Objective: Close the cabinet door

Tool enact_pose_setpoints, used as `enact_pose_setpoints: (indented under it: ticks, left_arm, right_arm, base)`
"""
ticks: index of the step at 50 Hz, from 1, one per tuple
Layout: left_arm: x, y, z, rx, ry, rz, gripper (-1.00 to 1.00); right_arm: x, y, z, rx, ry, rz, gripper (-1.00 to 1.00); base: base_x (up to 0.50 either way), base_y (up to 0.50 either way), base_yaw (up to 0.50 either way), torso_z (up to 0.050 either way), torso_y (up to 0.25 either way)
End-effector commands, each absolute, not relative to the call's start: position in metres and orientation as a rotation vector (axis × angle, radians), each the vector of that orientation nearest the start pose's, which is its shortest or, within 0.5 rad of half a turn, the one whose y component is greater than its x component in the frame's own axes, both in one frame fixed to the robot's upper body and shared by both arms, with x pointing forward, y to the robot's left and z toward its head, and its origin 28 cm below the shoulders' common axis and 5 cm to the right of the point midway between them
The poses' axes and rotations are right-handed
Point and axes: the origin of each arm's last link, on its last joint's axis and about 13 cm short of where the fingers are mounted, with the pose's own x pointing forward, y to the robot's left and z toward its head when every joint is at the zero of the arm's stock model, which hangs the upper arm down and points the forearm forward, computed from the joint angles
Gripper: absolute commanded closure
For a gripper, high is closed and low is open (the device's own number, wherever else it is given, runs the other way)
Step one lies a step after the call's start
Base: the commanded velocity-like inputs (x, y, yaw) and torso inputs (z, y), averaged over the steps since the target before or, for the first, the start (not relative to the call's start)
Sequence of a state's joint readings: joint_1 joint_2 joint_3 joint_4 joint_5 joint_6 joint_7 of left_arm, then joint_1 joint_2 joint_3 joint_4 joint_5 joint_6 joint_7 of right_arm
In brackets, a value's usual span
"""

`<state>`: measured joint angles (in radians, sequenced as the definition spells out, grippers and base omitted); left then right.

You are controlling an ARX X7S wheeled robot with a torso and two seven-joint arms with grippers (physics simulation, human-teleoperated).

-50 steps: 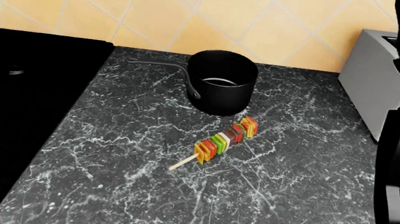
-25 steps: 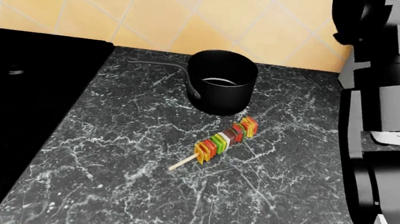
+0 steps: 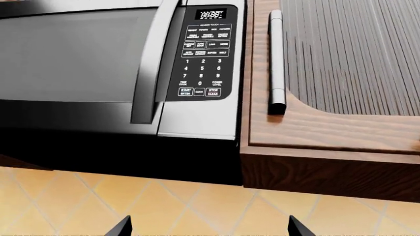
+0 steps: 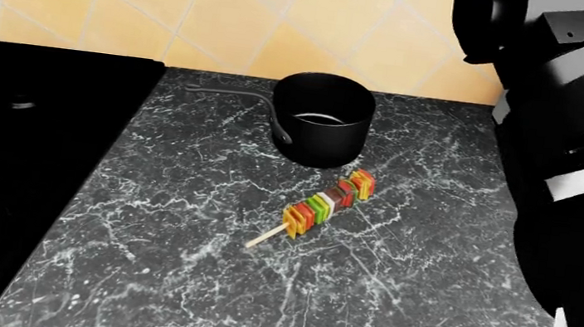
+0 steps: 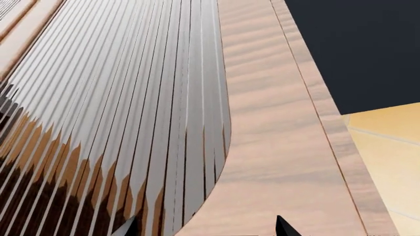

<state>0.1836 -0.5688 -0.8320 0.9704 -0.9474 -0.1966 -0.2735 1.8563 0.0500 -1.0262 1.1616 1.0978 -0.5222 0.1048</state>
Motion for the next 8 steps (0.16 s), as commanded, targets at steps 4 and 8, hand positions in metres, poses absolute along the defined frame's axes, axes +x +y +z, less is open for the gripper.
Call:
enact_pose_setpoints:
  ticks: [4, 8]
  left_arm:
    - [0.117, 0.322, 0.234, -0.074, -0.772, 0.184, -1.00]
    - [0.127, 0.317, 0.232, -0.056, -0.738, 0.167, -1.00]
  right_arm:
    - [0.426, -0.037, 0.309, 0.054, -0.582, 0.329, -1.00]
    - [0.423, -0.038, 0.206, -0.178, -0.353, 0.233, -1.00]
  base:
    - [0.00, 0.00, 0.00, 0.000, 0.000]
    - [0.00, 0.00, 0.00, 0.000, 0.000]
